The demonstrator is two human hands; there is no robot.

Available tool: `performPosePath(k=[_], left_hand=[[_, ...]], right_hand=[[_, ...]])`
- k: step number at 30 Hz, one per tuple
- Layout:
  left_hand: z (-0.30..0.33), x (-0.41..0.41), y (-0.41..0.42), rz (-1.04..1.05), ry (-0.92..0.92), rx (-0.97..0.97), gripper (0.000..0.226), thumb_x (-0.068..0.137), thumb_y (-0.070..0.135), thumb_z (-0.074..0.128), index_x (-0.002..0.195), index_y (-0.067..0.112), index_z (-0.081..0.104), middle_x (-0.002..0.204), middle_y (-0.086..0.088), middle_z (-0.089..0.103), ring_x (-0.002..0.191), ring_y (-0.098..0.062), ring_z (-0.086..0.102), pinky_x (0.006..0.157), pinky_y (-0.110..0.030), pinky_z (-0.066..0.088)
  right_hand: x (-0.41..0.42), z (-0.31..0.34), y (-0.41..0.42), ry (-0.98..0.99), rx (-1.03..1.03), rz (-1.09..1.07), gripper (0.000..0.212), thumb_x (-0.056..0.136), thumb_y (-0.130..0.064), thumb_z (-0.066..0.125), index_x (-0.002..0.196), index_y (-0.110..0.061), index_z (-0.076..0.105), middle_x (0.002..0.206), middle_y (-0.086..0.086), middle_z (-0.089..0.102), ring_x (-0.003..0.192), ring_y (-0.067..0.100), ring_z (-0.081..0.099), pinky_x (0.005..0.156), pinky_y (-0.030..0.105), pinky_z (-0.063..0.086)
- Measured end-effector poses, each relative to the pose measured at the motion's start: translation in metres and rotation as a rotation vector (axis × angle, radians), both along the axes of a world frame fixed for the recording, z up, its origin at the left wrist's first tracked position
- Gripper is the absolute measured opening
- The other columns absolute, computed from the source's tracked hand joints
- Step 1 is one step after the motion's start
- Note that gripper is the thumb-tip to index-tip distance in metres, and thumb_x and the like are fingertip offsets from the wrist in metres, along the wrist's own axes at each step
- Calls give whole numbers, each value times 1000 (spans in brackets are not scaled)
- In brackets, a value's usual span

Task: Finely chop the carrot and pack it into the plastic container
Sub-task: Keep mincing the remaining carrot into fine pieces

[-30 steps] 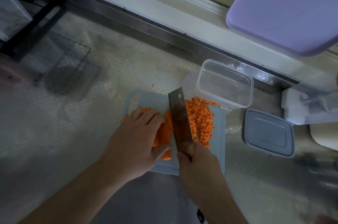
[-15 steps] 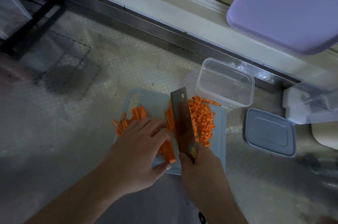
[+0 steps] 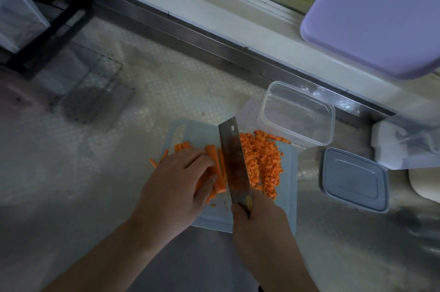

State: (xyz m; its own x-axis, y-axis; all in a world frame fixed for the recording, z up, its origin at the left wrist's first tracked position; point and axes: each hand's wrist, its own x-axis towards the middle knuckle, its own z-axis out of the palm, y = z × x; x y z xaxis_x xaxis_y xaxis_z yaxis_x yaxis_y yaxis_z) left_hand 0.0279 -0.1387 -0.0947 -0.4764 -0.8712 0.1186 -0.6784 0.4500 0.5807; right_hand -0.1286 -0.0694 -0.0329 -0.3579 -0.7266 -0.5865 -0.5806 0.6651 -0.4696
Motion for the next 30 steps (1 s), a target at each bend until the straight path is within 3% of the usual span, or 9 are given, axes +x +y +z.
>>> performPosePath(k=[3, 7, 16, 21, 30], left_hand=[[-13, 1, 1, -25, 37, -20, 10, 98, 27, 72, 108, 27, 72, 109, 14, 64, 100, -11, 61, 91, -33, 46], [-20, 2, 3, -13, 87, -53, 8, 96, 23, 75, 104, 24, 73, 109, 12, 66, 102, -13, 63, 91, -36, 47], [-25, 1, 3, -12, 153, -95, 6, 99, 24, 70, 100, 19, 73, 108, 9, 67, 101, -17, 64, 90, -39, 48], [-29, 2, 3, -15, 144, -118, 9, 99, 26, 70, 98, 18, 74, 105, 7, 67, 102, -17, 64, 91, -38, 48], [-33, 0, 2, -10, 192, -146, 8, 98, 22, 72, 92, 17, 73, 100, 7, 68, 98, -18, 65, 90, -38, 48]], right_hand=[[3, 0, -6, -20, 25, -7, 13, 100, -30, 48, 91, -29, 56, 82, -7, 59, 69, 7, 54, 53, 20, 35], [7, -1, -11, -32, 5, -49, 26, 100, -29, 46, 74, -28, 43, 70, -4, 53, 60, 13, 49, 53, 26, 37], [10, 10, -16, 17, -33, 36, 18, 104, -32, 47, 85, -33, 49, 79, -8, 58, 68, 6, 55, 53, 16, 32], [13, 7, -17, 103, -17, 100, 11, 105, -31, 44, 95, -34, 45, 82, -14, 50, 71, 0, 48, 54, 11, 32], [16, 3, -23, 130, 91, 126, 23, 102, -28, 44, 79, -28, 44, 70, -9, 48, 57, 6, 44, 50, 16, 32]])
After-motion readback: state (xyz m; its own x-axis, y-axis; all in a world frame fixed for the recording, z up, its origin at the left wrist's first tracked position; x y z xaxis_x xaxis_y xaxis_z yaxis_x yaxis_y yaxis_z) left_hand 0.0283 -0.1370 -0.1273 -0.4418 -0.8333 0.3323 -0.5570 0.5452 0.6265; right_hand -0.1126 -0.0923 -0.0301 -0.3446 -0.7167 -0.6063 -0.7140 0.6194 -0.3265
